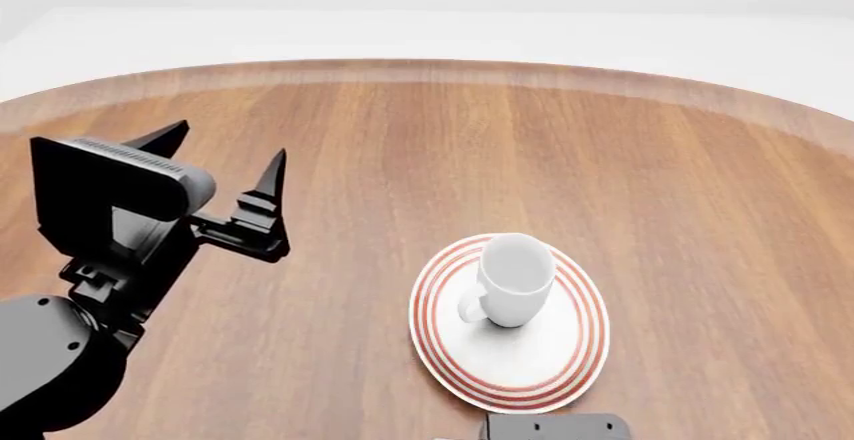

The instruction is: Pick up the white mug and put it on the plate, and put the chocolate pudding to the right of the plate.

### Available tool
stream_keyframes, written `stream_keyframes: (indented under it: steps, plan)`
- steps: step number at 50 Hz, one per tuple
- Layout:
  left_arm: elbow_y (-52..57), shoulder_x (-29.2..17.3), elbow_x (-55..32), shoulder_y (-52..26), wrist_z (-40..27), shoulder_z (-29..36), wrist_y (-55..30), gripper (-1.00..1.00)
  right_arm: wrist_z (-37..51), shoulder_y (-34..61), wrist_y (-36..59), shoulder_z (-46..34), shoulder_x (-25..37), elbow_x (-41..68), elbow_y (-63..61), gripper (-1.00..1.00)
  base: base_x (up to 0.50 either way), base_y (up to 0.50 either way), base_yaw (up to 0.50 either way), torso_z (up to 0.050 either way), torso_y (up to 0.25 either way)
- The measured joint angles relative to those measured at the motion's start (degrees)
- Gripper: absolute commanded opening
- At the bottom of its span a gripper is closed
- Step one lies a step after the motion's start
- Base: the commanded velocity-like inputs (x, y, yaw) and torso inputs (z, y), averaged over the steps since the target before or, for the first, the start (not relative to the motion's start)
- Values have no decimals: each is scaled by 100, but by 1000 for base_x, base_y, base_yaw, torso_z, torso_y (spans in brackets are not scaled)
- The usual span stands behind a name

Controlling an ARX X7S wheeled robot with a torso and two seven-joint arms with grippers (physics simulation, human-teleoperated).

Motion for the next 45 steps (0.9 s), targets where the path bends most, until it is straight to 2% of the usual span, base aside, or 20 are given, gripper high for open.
stream_keyframes:
  steps: [45]
  plan:
    - [-67,64,-34,26,11,-25,-15,100,-812,-240,-726,-548,353,-885,567,100,0,0,0,0,0]
